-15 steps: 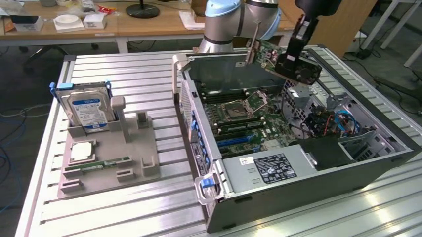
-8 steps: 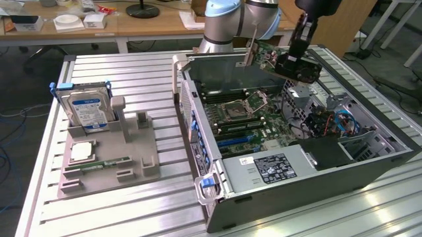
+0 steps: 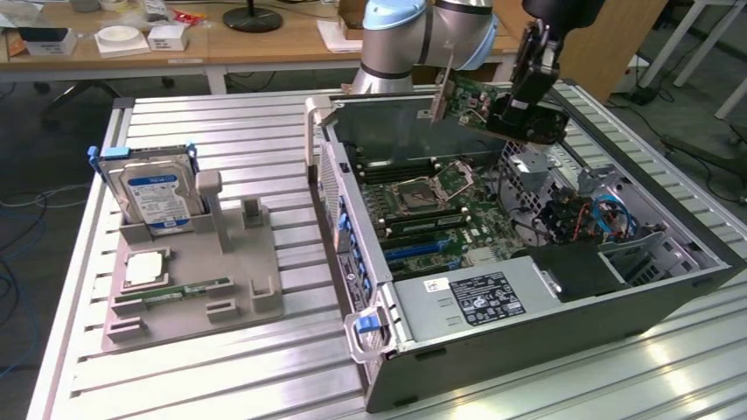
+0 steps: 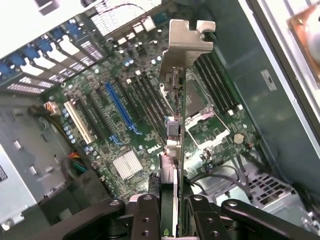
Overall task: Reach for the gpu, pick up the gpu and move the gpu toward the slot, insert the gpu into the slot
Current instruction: 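Insert the gpu into the slot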
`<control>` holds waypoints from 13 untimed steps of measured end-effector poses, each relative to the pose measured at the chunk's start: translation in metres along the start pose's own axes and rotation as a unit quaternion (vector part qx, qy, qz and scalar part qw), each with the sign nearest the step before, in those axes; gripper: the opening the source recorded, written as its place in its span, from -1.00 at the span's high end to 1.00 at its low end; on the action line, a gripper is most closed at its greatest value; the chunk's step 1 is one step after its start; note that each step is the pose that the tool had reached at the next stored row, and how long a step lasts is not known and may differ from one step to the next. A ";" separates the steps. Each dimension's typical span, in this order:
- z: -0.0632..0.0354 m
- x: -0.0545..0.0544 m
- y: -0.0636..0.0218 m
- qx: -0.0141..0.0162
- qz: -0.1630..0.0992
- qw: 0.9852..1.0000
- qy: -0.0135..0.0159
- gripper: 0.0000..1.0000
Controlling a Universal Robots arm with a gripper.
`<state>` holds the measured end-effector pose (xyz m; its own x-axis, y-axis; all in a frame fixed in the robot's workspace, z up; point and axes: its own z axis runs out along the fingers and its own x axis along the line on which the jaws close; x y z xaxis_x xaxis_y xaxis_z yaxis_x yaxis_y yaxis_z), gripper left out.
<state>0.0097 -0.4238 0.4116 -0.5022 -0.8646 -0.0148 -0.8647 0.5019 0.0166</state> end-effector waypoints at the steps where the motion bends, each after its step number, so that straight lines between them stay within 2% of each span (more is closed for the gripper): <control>1: 0.0000 0.000 0.0000 0.000 -0.008 1.000 0.000 0.47; 4: 0.0000 0.000 0.0000 0.000 -0.030 1.000 0.000 0.47; 7: 0.0000 0.000 0.0000 -0.001 -0.054 0.999 0.001 0.47; 10: 0.0000 0.000 0.0000 -0.001 -0.079 0.997 0.001 0.47; 13: 0.0000 0.000 0.0000 -0.002 -0.104 0.995 0.002 0.47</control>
<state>0.0097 -0.4238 0.4116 -0.3128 -0.9497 -0.0148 -0.9498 0.3126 0.0166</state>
